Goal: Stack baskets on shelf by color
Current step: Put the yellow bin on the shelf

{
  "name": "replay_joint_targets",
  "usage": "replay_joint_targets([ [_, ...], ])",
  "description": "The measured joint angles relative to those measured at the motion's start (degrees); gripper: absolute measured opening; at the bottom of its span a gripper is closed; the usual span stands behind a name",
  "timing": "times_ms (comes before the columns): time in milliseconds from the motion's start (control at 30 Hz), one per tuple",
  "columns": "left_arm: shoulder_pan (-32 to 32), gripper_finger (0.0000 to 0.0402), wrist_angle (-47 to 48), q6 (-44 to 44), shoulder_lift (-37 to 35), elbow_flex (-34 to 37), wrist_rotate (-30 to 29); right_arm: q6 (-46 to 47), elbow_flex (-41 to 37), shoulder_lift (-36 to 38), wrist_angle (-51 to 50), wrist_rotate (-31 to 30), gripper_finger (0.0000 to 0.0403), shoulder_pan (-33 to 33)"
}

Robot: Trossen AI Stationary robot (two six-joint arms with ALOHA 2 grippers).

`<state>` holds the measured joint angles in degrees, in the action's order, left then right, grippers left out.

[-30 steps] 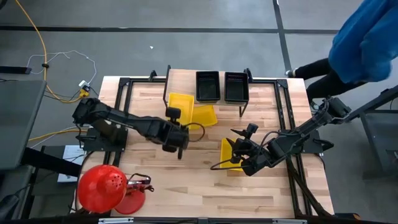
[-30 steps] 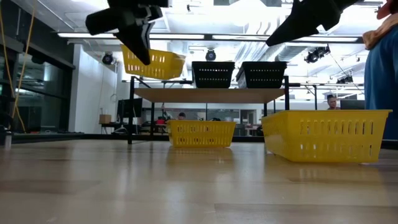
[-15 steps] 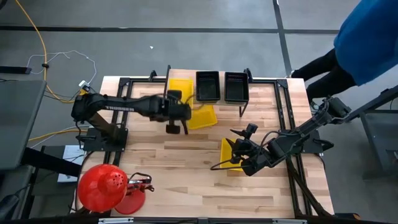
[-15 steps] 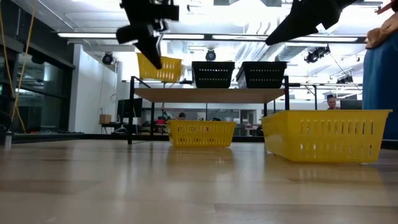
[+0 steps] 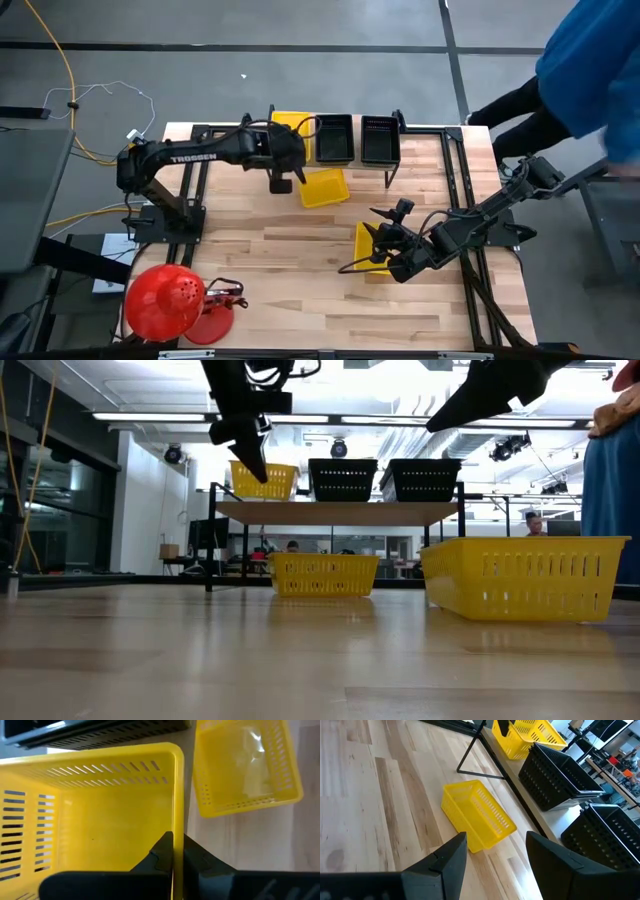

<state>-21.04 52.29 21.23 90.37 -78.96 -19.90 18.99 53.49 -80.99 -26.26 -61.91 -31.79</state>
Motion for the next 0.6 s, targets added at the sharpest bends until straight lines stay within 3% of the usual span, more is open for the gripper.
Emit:
replay_joint_targets([
  [233,-3.2,0.0000,-0.1,0.8,0.0,0.0,7.2,0.0,0.0,0.0,0.1,0.0,0.0192,0.0],
  [600,-3.4,0.0001,-0.2,1.5,0.0,0.0,7.7,0.0,0.0,0.0,0.5,0.0,0.0192,0.0],
])
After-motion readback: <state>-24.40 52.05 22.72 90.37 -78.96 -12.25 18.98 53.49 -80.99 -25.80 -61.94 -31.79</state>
